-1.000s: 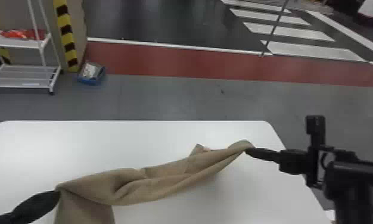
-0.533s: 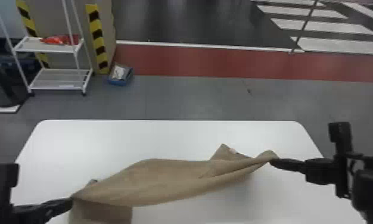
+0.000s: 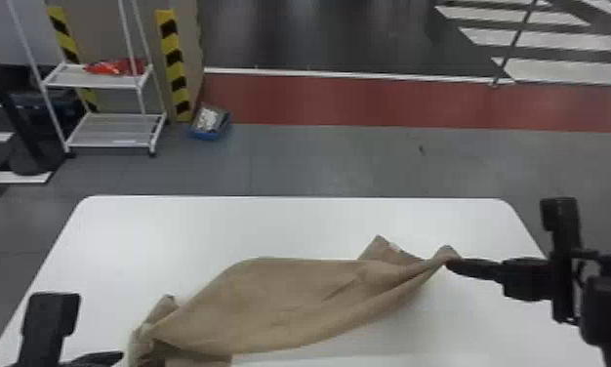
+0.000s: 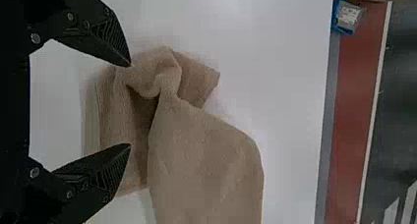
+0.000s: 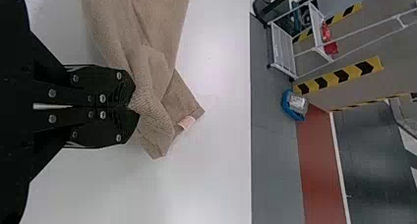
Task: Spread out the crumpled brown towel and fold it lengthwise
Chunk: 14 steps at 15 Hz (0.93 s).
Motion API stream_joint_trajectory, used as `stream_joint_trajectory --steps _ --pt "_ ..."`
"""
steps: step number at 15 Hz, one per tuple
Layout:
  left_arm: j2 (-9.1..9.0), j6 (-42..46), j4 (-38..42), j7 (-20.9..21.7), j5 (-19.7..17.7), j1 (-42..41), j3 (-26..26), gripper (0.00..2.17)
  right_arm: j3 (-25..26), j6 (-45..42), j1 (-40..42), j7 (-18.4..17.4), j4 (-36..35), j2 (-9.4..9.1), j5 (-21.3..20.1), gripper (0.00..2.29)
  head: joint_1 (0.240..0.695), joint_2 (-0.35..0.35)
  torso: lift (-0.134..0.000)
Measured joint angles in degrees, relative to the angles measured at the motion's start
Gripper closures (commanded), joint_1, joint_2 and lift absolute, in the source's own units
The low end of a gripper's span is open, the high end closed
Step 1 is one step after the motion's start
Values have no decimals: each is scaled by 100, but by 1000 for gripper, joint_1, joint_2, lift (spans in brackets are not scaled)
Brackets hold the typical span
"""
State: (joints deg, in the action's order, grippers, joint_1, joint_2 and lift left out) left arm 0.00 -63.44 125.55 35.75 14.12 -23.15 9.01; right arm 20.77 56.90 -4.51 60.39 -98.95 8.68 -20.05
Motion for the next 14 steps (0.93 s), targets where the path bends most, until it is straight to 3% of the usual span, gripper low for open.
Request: stream_joint_trajectory --steps 3,5,7,10,14 --pt "0 720 3 -105 -155 -489 -451 151 -5 78 -64 -209 12 -114 81 1798 695 -177 0" --pt "0 1129 -398 -320 -47 -543 -875 205 -42 234 -32 -746 -63 -265 294 1798 695 -221 0" --pt "0 1223 -778 -581 29 -477 -1385 208 -157 339 82 -1024 -232 -413 550 1798 695 -241 0" --pt "0 1231 -972 -825 51 -377 -1842 215 -244 456 124 -1031 -418 -516 659 1798 695 -268 0" --pt "0 1232 -1200 -980 230 -258 -1893 265 -168 502 152 -1030 -467 -529 810 1798 695 -256 0"
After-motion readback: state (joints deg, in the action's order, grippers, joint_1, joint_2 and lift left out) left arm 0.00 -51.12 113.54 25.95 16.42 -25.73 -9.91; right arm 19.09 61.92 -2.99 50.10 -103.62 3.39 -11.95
